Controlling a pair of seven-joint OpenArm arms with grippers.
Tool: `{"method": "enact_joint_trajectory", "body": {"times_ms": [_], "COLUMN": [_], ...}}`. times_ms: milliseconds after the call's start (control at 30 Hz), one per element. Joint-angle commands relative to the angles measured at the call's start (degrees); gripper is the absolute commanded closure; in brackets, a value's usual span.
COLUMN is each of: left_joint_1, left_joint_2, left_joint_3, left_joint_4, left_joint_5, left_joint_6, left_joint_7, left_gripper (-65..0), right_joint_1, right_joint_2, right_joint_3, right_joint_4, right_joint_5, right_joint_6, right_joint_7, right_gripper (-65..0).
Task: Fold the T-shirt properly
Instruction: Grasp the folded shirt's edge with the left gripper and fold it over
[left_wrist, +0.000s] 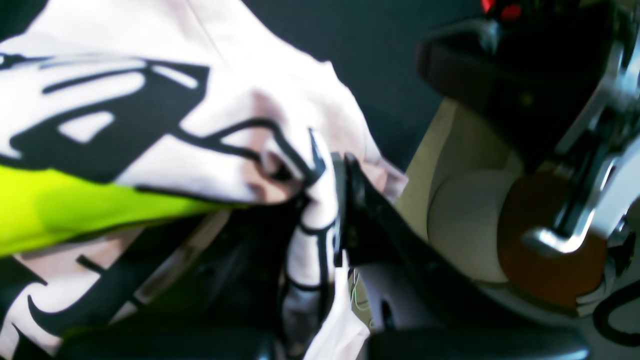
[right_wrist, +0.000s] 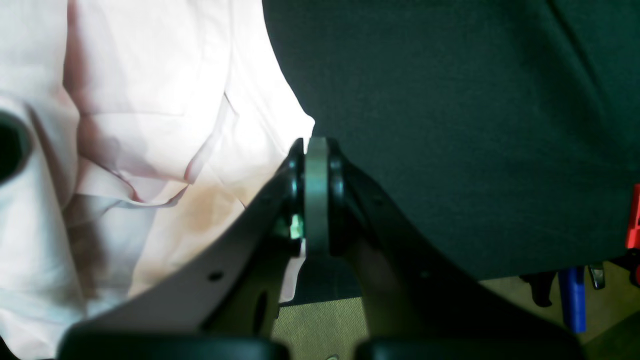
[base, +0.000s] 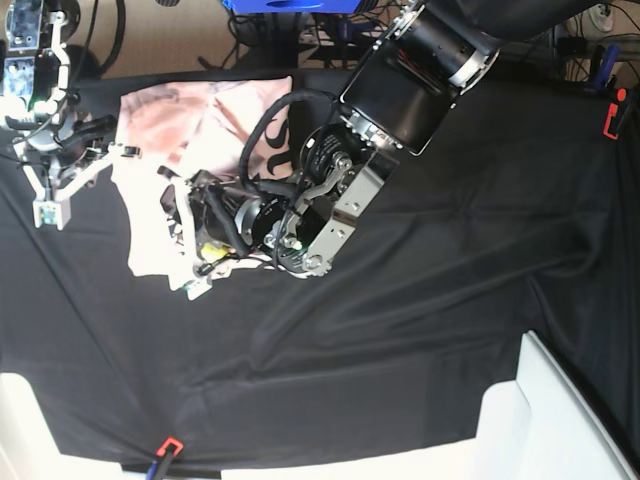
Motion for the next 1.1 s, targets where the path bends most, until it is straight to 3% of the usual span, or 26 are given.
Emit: {"method": "enact_joint_trajectory", "body": {"times_ms": [0,167,367,433,500,633,800,900,967,1067], "left_joint_1": [-1.66,-1.75,-1.84,-2.63,-3.16,-4.92,-5.09,-4.56,-4.30,-2.19], "left_joint_2": [1.15,1.41,1.58,1.58,1.58,1.58,1.15,-4.21,-8.78,-15.55], "left_joint_3": [0.11,0.02,0.02,0.11,1.34,3.27,-3.32,-7.89,-10.00,-12.90], "left_joint_4": [0.67,0.58,0.93,1.02,1.11,1.81,6.47,8.75,9.46,9.72], "left_joint_5": [-1.17,-1.17,-1.17,-1.35,-1.52,-1.61,-1.26,-1.26,-1.26,-1.26], "left_joint_6": [-0.15,-0.15,-0.41,-0.41,-0.41,-0.41,-0.41,-0.23,-0.23,-0.23], "left_joint_7": [-0.87,-0.87,-0.87,-0.87,-0.87,-0.96,-0.78,-0.69,-0.61,-0.69], "left_gripper": [0.0,-2.0,-28.6,-34.3,-35.9,-35.8,-35.6,-33.4,-22.8,0.0], "right_joint_1": [0.24,0.50,0.59,0.59,0.59,0.59,0.24,0.24,0.24,0.77], "right_joint_2": [0.46,0.46,0.46,0.46,0.46,0.46,0.46,0.46,0.73,2.13], "right_joint_3": [0.32,0.32,0.32,0.32,0.32,0.14,-0.29,-0.38,-2.58,-6.80], "right_joint_4": [1.17,1.17,1.17,1.08,1.08,1.08,1.08,1.08,1.08,1.08], "right_joint_5": [-0.18,-0.18,-0.18,-0.18,-0.18,-0.18,-0.18,-0.18,-0.18,-0.27], "right_joint_6": [-0.04,-0.04,-0.04,-0.04,-0.04,-0.04,-0.04,0.05,0.05,0.05], "right_joint_7": [0.92,0.92,0.92,0.92,0.92,0.92,0.83,0.66,0.74,0.92], "right_gripper": [0.0,0.0,0.0,0.0,0.0,0.0,0.0,0.0,0.0,0.0]}}
